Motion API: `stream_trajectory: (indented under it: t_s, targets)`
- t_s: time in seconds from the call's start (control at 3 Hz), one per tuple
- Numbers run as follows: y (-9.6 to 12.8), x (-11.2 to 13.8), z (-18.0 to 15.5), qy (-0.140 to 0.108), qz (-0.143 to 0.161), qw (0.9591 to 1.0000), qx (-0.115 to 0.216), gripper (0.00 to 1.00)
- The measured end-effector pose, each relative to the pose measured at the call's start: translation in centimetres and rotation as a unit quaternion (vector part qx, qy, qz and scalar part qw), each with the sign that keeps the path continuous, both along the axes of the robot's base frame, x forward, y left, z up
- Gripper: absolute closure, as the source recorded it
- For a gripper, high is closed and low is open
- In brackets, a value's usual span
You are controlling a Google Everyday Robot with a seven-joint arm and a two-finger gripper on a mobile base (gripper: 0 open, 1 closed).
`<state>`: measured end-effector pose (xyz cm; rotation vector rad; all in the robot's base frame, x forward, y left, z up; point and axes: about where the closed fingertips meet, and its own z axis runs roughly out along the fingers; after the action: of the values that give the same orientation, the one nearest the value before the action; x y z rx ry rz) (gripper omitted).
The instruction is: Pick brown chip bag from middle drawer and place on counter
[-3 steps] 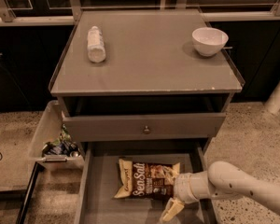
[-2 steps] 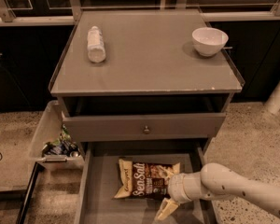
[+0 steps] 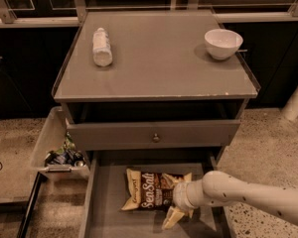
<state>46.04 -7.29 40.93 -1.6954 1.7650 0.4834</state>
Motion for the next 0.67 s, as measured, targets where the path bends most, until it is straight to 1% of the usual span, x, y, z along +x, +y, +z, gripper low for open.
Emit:
stream_trajectory:
  t_s: [0.33,0.67]
  targets:
    - [-1.2,1.4,-1.2,-0.005,-0.004,0.9998,-0.019,0.00]
    - [-2.2,2.3,-2.6,-0.003,-0.012,0.9994,-0.031,0.00]
